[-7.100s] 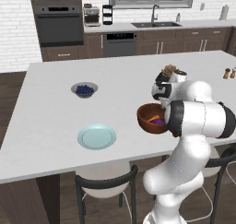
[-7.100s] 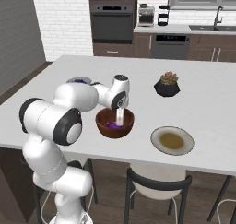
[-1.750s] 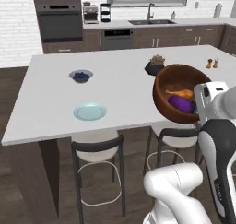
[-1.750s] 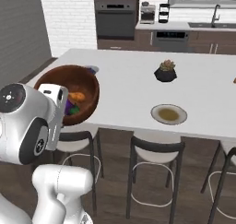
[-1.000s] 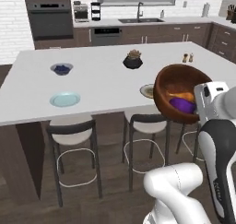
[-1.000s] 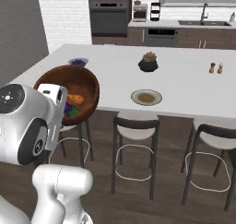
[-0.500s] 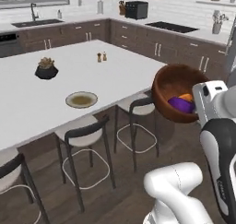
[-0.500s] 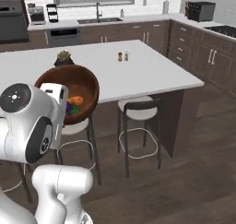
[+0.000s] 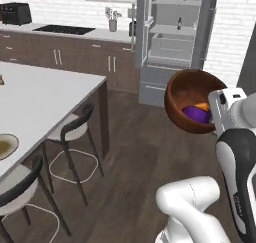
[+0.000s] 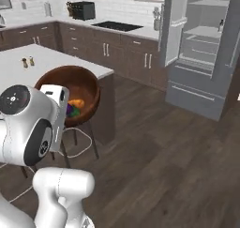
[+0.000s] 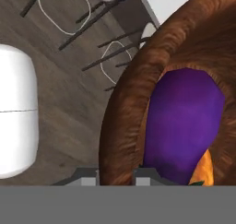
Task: Pick the chicken drumstick and eggplant from their plates and place them in the bowl. Then put the bowl in the fridge.
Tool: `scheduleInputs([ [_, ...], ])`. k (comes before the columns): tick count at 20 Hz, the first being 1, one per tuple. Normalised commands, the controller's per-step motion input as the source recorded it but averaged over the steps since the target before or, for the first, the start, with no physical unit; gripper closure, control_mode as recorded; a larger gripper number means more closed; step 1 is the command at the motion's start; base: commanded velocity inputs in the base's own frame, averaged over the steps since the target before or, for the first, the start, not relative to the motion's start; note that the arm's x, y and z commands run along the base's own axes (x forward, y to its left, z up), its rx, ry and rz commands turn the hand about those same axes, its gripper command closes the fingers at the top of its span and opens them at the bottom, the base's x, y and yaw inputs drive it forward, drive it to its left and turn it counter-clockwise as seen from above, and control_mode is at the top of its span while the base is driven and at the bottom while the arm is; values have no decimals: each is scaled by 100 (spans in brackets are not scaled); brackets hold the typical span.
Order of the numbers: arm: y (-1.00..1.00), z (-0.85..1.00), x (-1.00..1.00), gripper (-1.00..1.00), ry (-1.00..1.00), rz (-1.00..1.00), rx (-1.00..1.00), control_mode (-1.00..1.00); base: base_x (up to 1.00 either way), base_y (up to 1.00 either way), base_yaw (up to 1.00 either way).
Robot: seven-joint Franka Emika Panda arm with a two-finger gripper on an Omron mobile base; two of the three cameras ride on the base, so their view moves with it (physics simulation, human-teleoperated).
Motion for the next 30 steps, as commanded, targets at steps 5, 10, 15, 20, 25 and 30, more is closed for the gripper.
scheduleInputs([
  [5,0,0,0,100,0,0,0,100,38,2,-71],
  [10,0,0,0,100,0,0,0,100,57,16,-63],
  [15,0,0,0,100,0,0,0,100,87,50,-45],
  [20,0,0,0,100,0,0,0,100,100,53,-17],
  [25,0,0,0,100,0,0,0,100,85,69,-12],
  [30,0,0,0,100,0,0,0,100,99,65,-10],
])
